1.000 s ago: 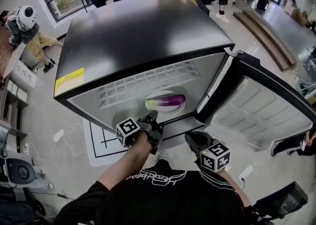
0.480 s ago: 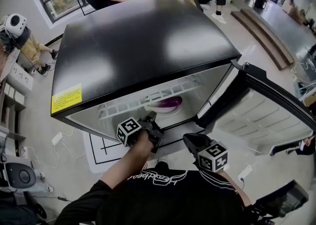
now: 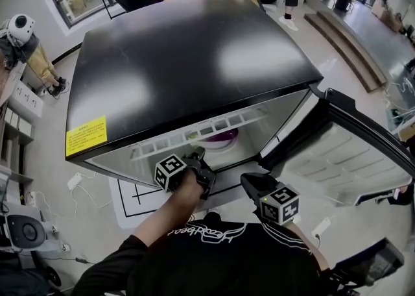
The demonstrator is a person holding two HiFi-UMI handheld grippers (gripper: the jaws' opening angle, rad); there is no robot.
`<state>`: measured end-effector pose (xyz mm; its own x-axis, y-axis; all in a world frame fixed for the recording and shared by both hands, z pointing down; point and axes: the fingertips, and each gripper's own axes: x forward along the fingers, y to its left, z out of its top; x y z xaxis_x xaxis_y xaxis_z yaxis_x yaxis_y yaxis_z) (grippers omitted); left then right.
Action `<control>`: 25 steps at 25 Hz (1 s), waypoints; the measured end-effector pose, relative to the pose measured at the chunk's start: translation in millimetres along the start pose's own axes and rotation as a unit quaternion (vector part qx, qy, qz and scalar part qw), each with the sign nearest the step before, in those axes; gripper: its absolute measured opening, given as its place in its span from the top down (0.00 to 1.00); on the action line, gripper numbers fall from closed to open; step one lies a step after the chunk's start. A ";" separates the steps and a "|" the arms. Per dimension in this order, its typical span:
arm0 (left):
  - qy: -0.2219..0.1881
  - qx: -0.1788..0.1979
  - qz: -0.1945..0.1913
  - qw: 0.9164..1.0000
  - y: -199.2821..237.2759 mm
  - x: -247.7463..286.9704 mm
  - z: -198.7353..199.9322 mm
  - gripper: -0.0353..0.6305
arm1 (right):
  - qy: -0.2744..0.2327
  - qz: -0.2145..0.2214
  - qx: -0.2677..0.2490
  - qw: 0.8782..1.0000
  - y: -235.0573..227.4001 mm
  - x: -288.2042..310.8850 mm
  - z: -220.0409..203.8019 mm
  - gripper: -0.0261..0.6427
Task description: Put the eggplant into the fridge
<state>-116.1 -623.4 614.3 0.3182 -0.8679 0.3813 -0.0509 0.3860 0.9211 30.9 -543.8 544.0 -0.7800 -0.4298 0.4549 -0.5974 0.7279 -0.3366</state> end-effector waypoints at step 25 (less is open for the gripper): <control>0.017 -0.031 -0.024 0.999 -6.4 -16.8 -13.5 0.74 | -0.004 0.014 -0.004 1.000 10.0 -0.2 4.1 0.95</control>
<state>-108.4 -607.1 601.0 0.3514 -0.8751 0.3326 0.0231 0.3633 0.9314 24.3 -538.7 537.2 -0.7980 -0.4133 0.4386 -0.5736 0.7442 -0.3422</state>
